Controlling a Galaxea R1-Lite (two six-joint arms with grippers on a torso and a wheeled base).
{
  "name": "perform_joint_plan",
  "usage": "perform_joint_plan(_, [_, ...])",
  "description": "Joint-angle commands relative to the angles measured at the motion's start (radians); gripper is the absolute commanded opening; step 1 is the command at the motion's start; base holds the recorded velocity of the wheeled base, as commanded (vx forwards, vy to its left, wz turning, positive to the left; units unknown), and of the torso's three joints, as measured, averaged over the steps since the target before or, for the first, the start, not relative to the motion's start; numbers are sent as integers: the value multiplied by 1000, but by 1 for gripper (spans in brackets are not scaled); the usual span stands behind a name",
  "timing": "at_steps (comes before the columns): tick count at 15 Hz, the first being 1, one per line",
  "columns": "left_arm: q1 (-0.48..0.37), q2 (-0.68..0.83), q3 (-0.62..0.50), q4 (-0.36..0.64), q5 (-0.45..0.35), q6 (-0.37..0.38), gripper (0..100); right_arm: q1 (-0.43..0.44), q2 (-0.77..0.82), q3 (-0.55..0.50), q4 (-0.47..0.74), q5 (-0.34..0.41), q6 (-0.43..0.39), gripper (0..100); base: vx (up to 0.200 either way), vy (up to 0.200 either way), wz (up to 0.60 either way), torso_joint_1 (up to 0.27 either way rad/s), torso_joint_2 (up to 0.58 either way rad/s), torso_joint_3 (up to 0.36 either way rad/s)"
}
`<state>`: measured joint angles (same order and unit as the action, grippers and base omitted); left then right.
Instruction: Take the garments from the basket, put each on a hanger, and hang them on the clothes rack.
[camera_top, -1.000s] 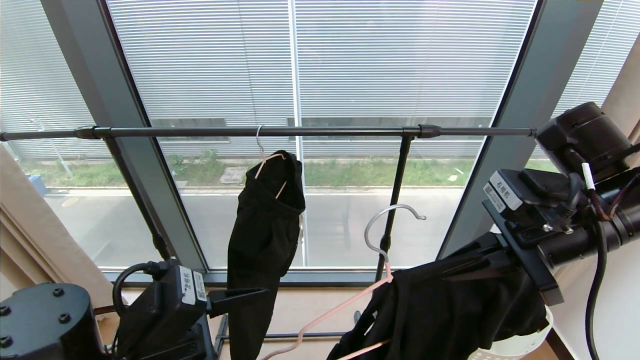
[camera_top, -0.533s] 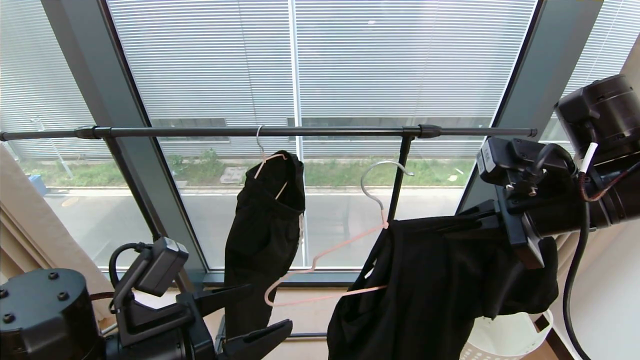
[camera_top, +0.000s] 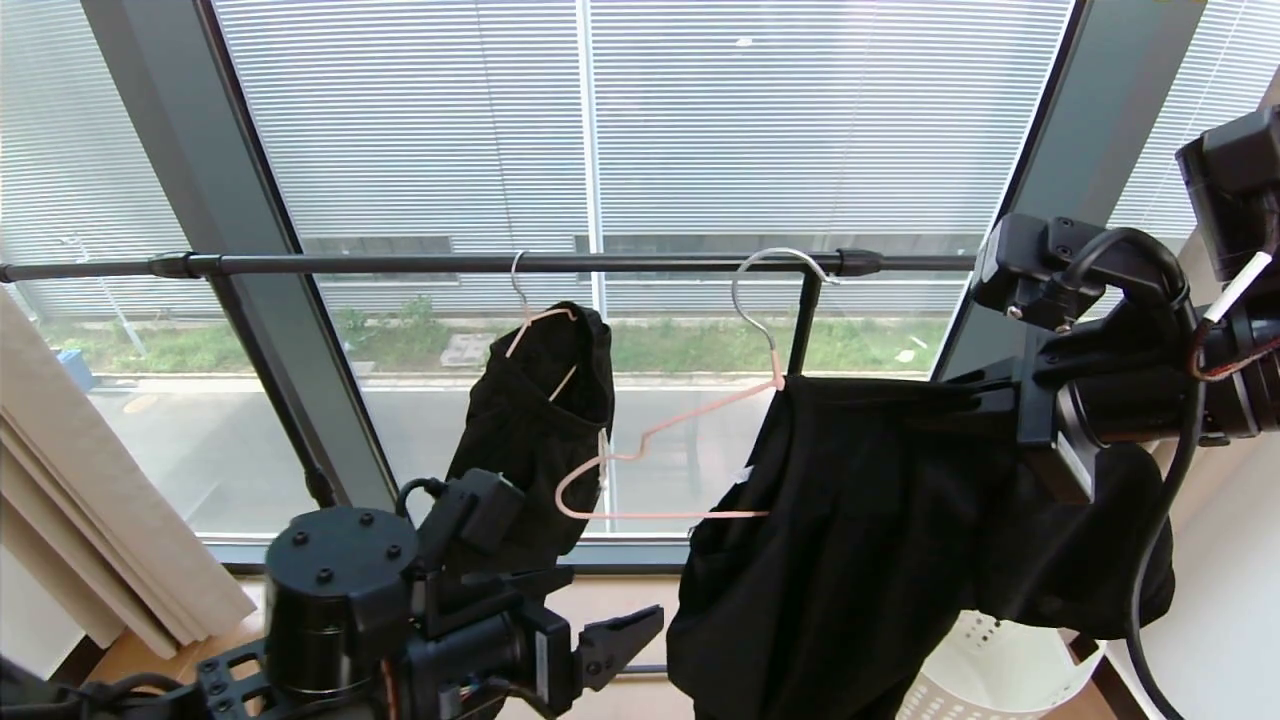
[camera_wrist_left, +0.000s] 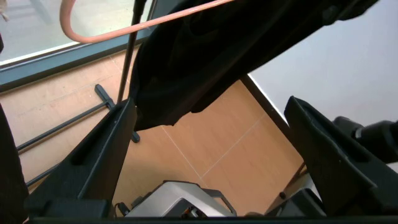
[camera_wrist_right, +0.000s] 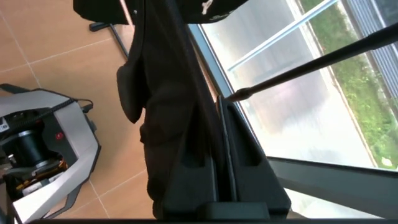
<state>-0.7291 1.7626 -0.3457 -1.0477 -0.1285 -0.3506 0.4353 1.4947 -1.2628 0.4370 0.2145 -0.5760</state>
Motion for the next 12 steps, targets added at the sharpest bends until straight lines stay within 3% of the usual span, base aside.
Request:
perform_joint_plan(1, [-36, 137, -71, -2, 50, -10, 100, 63, -17, 3, -17, -44, 82, 0, 0, 0, 0, 0, 0, 0])
perform_joint_plan(3, [-46, 173, -108, -2, 90, -10, 100, 102, -28, 6, -21, -89, 117, 0, 0, 0, 0, 0, 0, 0])
perform_joint_plan(12, [-35, 202, -188, 0, 98, -10, 100, 117, -76, 54, -21, -89, 120, 0, 0, 0, 0, 0, 0, 0])
